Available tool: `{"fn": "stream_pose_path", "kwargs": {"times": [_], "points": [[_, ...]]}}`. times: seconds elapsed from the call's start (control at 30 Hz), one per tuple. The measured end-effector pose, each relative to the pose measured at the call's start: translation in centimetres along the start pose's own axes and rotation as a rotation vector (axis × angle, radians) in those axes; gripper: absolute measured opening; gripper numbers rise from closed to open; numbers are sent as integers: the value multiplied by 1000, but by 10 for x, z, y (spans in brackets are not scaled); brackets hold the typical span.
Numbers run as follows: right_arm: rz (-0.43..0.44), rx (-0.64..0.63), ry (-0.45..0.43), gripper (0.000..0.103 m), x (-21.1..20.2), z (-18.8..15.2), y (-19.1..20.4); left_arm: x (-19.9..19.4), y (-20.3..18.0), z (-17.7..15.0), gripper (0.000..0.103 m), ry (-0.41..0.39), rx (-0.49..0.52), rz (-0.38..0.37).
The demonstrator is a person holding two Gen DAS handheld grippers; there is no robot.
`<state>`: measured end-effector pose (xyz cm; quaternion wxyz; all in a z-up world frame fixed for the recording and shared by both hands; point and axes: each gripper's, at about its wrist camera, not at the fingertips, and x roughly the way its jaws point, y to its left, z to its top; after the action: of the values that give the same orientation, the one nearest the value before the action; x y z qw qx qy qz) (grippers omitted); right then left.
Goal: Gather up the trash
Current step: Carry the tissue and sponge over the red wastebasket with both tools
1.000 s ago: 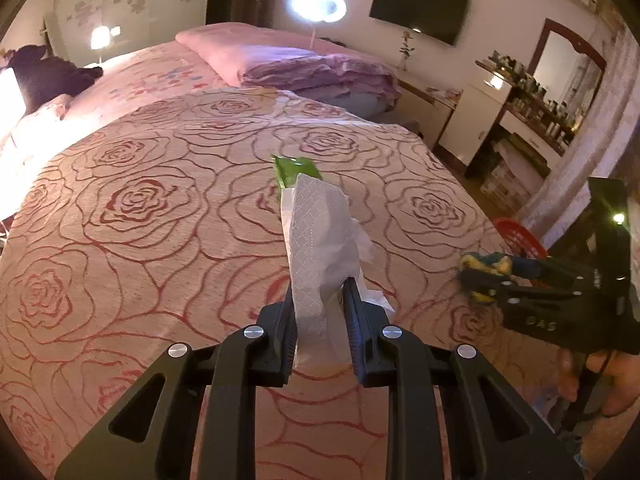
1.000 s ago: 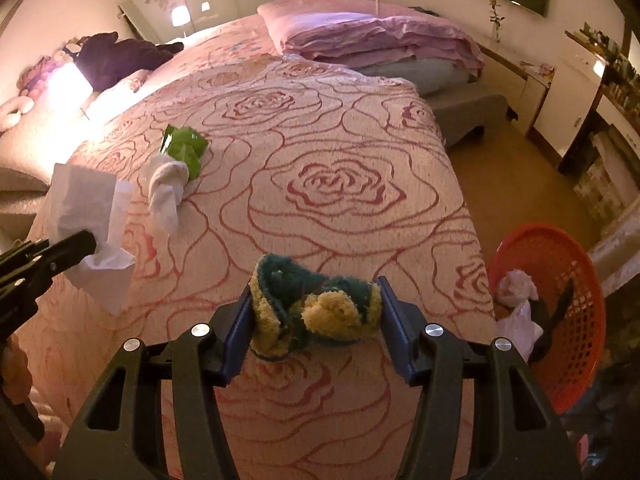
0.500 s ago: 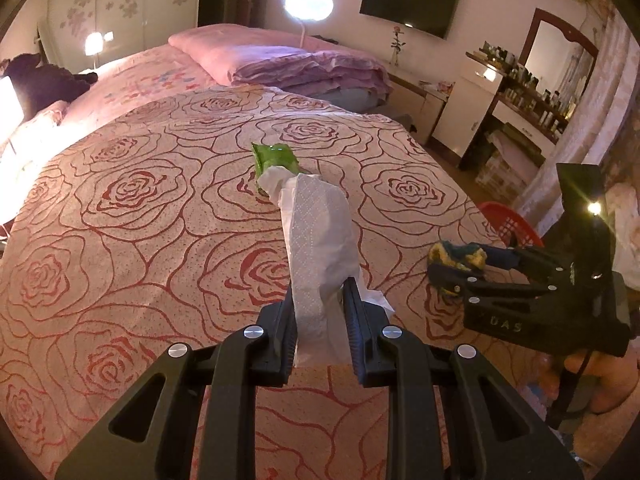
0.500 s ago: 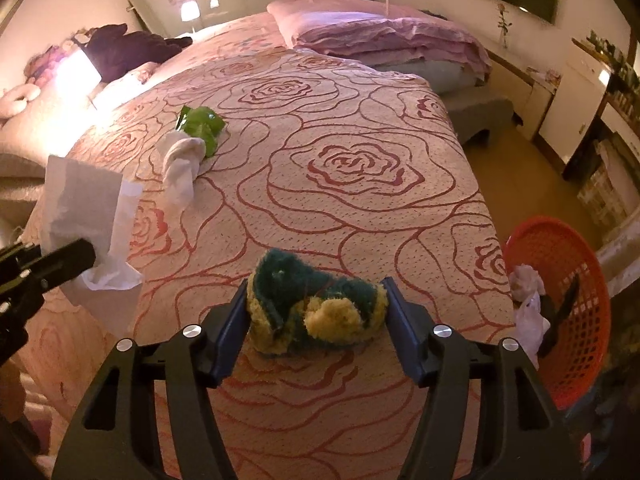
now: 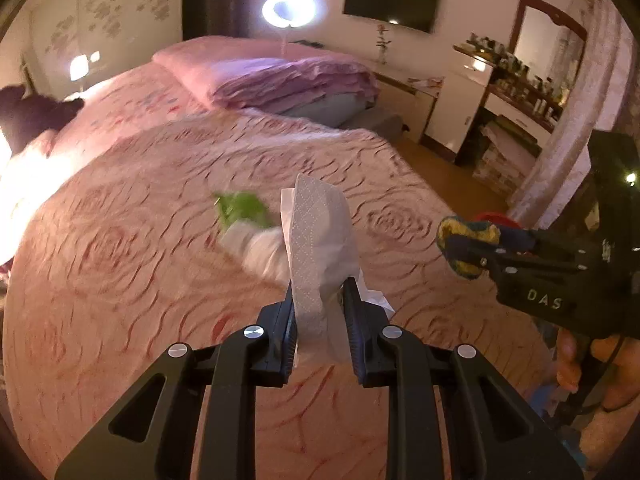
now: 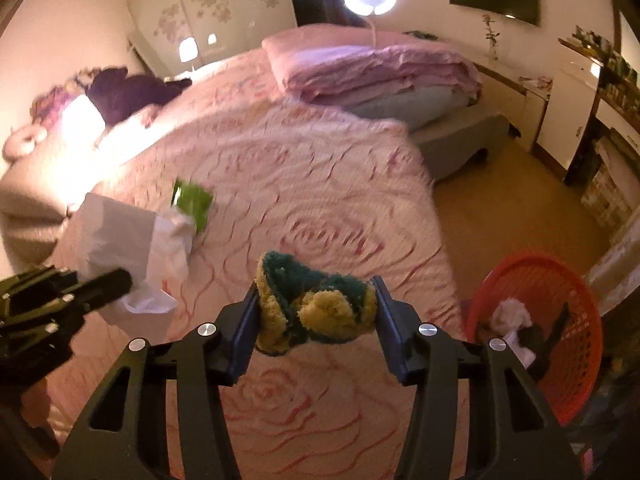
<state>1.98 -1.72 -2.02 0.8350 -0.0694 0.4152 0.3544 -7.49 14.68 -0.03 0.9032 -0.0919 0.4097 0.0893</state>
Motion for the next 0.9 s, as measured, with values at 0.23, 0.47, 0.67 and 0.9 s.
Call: {"fn": "stream_pose_path", "kwargs": {"times": [0.23, 0.47, 0.67, 0.9], "points": [[-49, 75, -61, 51, -17, 15, -41, 19, -44, 33, 21, -19, 100, -59], [-152, 157, -82, 51, -33, 13, -90, 40, -86, 48, 21, -14, 173, -139], [-234, 222, -81, 51, -42, 0, -125, 60, -120, 55, 21, 5, 222, -200], [-302, 286, -66, 51, -44, -16, -159, 79, -155, 62, 21, 32, 253, -283]]}}
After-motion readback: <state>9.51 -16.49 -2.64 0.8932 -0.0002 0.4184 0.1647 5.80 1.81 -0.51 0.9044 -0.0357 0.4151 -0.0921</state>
